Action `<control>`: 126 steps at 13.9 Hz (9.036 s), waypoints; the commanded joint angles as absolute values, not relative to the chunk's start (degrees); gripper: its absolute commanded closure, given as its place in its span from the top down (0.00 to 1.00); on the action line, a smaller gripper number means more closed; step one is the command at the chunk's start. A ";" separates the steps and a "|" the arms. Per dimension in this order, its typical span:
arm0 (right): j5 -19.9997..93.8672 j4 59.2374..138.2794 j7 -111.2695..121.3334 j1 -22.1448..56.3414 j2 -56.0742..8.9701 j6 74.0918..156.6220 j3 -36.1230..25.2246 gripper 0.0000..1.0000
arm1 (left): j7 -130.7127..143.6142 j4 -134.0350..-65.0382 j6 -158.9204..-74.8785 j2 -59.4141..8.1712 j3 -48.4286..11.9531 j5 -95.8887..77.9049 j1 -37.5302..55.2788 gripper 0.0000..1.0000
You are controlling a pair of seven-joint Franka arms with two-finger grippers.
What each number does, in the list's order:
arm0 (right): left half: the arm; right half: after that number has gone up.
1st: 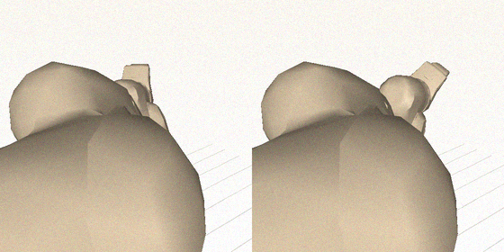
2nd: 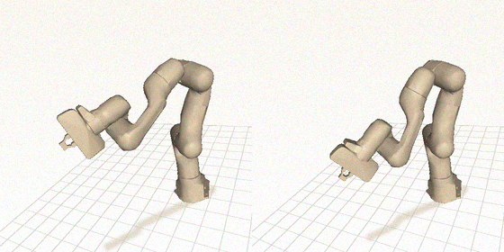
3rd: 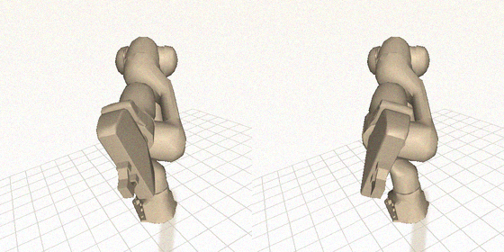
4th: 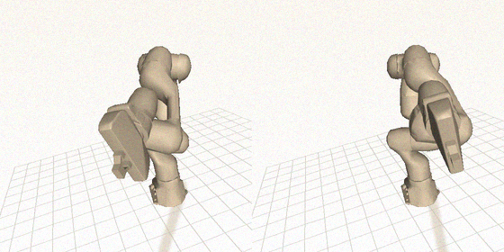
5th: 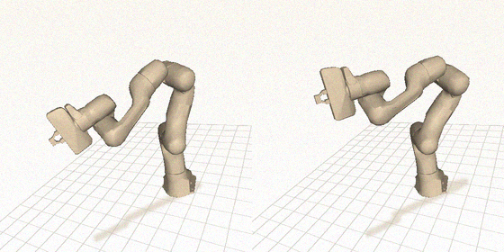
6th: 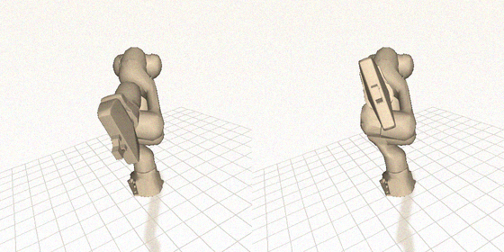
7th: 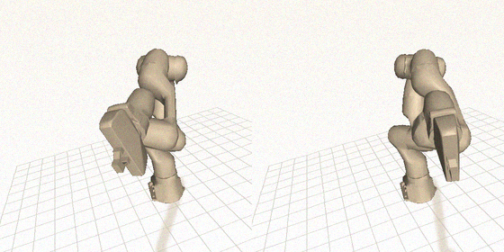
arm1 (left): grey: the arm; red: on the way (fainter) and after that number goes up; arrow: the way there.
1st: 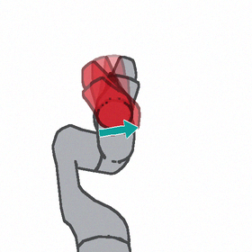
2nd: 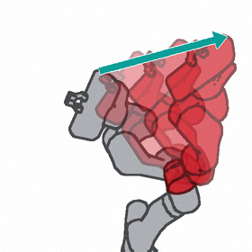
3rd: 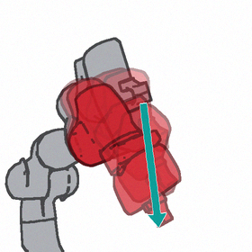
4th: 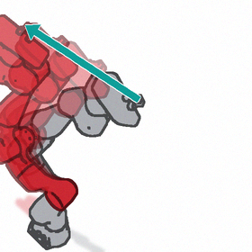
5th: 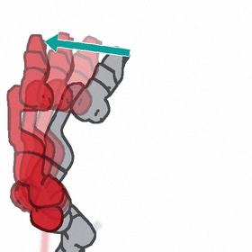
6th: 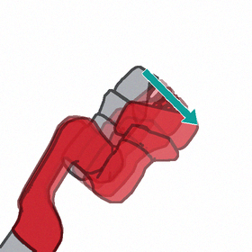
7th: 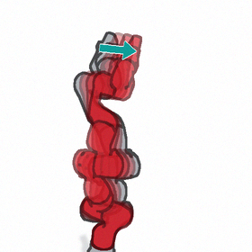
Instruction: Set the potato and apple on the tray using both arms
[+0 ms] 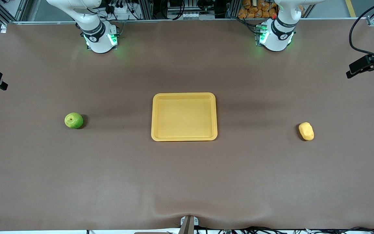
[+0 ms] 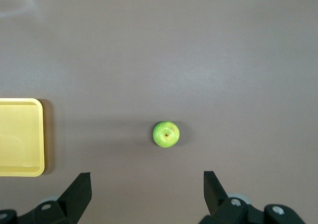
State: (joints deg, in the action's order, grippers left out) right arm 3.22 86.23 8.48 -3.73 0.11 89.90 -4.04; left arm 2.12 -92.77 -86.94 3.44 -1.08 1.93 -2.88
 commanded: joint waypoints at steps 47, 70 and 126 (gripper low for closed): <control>2.81 105.38 7.03 -3.52 -20.91 113.11 -3.96 1.00 | 2.72 -109.42 -132.54 -30.41 -1.32 3.08 -7.74 0.96; 3.08 117.16 7.12 -4.83 -25.05 129.20 -3.96 1.00 | 9.91 -101.35 -113.75 -22.94 -10.79 2.46 -7.38 0.00; 22.14 91.58 -35.59 23.55 -25.23 101.16 -3.43 0.00 | 42.45 -84.99 -118.39 -46.41 -21.89 6.85 19.86 1.00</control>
State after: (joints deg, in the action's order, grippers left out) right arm 19.97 92.39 -34.32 22.75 -25.39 101.41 -2.96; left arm 40.61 -86.37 -118.44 -45.62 -22.70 5.34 18.73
